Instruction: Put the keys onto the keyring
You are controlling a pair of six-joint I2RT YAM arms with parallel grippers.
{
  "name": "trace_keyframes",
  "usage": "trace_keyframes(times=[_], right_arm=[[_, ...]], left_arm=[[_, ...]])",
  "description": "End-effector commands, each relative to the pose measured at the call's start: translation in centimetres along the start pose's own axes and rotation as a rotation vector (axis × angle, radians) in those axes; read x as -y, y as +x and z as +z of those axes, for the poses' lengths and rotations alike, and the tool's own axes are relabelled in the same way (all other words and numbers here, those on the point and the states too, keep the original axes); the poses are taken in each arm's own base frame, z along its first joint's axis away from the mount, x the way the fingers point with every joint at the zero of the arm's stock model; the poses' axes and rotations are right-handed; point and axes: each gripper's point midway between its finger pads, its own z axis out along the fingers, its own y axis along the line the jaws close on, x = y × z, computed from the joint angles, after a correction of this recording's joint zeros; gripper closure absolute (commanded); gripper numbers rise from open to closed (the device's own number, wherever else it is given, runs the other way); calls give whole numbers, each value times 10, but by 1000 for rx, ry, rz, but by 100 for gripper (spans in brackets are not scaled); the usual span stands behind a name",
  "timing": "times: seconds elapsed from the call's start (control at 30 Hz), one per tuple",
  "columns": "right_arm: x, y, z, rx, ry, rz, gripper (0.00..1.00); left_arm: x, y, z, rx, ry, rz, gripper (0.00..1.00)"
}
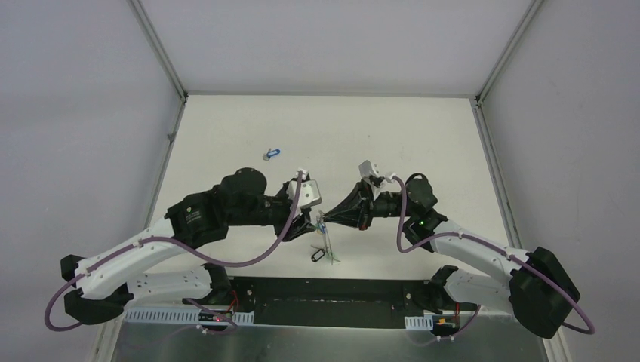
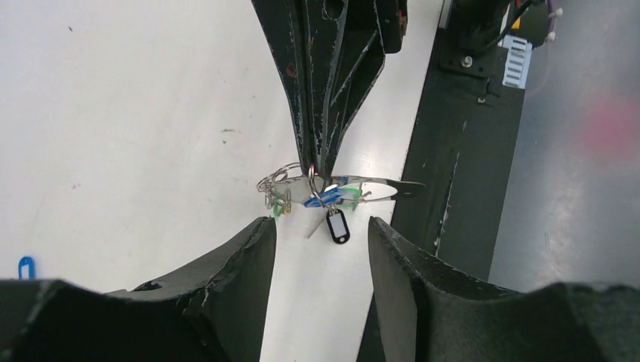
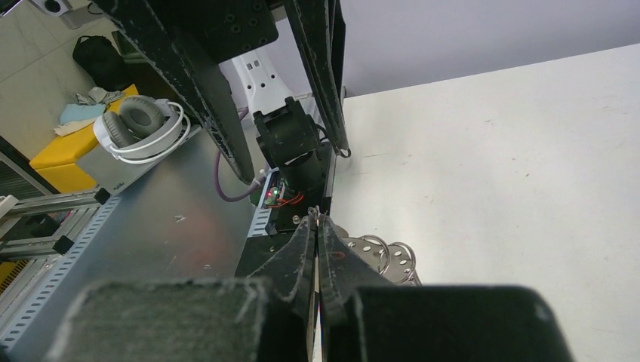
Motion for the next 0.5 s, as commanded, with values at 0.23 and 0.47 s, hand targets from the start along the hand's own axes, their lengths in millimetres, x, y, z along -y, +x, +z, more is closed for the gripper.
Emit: trace_keyframes(times=[0.23, 0.47], right_arm=[[-11, -22, 0, 43, -27, -83, 100], [-11, -23, 0, 43, -25, -83, 100]], left_arm=[[8, -22, -14, 487, -36, 135, 54], [10, -10, 6, 446, -9, 120, 61]])
